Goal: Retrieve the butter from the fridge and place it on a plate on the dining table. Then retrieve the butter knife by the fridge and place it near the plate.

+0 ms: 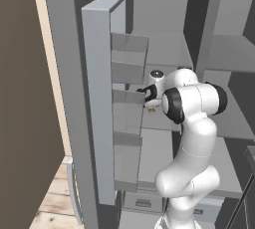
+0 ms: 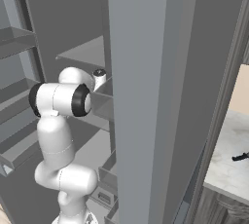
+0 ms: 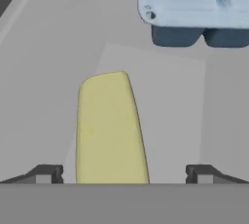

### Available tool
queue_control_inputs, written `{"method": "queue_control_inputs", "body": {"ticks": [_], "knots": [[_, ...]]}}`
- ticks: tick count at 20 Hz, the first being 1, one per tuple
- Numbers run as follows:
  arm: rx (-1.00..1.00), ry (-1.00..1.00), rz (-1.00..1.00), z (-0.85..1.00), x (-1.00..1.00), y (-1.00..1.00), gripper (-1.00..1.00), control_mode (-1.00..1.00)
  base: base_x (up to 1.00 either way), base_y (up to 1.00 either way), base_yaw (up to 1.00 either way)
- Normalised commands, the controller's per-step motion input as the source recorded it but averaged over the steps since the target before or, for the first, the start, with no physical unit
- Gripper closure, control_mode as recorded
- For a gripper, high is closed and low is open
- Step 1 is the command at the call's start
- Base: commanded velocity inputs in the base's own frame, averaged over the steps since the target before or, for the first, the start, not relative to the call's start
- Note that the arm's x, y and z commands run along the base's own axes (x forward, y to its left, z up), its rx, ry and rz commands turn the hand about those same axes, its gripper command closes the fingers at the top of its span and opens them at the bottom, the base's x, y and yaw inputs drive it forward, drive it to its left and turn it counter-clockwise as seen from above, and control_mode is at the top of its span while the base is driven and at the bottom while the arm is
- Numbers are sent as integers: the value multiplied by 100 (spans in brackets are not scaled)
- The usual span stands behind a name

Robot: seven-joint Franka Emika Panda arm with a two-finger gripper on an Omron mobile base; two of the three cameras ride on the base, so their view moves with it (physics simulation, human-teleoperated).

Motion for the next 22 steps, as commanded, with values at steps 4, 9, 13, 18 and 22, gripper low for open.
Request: {"method": "queue_control_inputs", "body": {"ticks": [4,9,13,18,22], "knots": [[0,2,0,-17,1,0,-100,-100,0,0,0],[0,1,0,-14,0,1,100,-100,0,0,0],[0,0,0,0,0,3,100,-100,0,0,0],[0,0,0,0,-16,0,100,-100,0,0,0],[0,0,0,1,-53,0,100,-100,0,0,0]]}}
